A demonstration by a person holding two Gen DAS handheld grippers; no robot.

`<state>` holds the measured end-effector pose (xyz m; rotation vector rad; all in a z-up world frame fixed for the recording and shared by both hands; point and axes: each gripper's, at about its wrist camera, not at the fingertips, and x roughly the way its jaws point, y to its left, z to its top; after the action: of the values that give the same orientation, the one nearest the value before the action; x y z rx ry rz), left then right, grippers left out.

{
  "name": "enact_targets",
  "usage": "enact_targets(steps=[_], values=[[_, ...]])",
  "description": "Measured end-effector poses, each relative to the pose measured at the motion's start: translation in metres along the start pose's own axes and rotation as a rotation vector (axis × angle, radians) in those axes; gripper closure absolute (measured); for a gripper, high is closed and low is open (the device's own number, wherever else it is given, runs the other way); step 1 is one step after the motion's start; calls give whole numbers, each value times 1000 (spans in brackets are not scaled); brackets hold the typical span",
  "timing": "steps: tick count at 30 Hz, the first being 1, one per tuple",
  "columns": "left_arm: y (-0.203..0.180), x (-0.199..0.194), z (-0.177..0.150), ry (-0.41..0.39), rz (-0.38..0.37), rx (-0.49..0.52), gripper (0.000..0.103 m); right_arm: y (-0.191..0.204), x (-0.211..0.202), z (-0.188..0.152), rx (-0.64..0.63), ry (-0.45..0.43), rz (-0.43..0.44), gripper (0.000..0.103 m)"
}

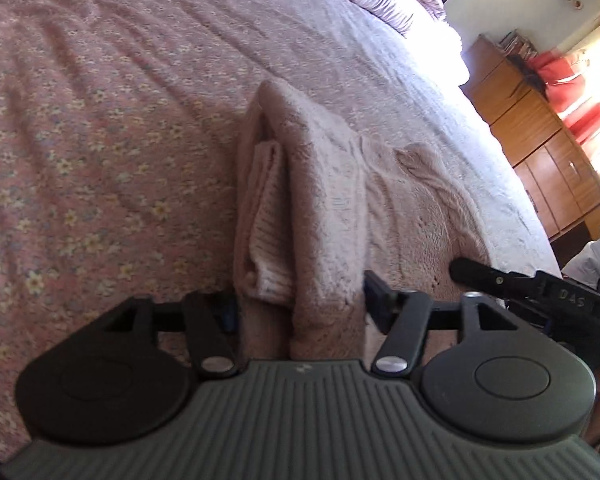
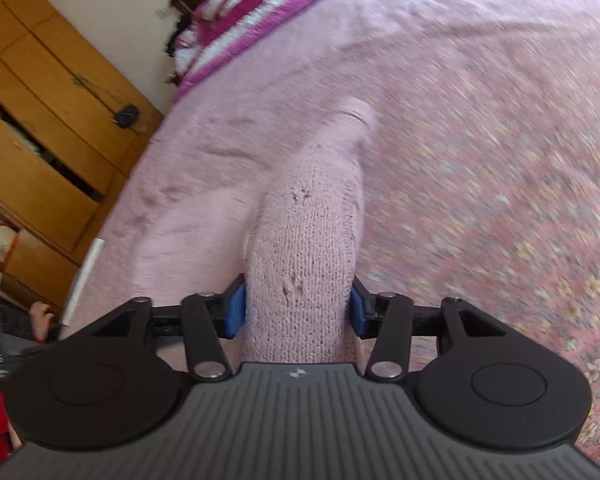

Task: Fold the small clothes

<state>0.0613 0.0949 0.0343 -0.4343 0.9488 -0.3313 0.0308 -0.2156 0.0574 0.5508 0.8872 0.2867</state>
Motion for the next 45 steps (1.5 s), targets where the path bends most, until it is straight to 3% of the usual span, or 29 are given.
enact_targets(steps=[4, 9, 13, 18, 25, 29, 35, 39, 45], values=[[-10, -13, -3, 8, 52, 25, 35, -6, -5, -8, 31, -18, 11, 29], [-28, -38, -19, -6, 131, 127, 29, 12, -33, -20, -82, -90, -48, 20], [-38, -52, -36, -28, 152, 170, 23, 22, -58, -34, -138, -139, -74, 12], [-40, -48, -56, -11, 186, 194, 23, 33, -74, -65, -203, -158, -115, 4], [-55, -40, -91, -60, 299, 263, 23, 34, -74, -110, -257, -164, -177, 4], [-58, -30, -97, -55, 301, 251, 23, 32, -65, -120, -272, -168, -215, 4], [-60, -14, -108, -80, 368, 282, 23, 22, -47, -129, -260, -146, -243, 4], [-61, -9, -110, -88, 375, 289, 14, 19, -37, -138, -267, -155, -266, 3], [-64, -5, -114, -97, 399, 306, 13, 20, -29, -143, -264, -179, -278, 0]])
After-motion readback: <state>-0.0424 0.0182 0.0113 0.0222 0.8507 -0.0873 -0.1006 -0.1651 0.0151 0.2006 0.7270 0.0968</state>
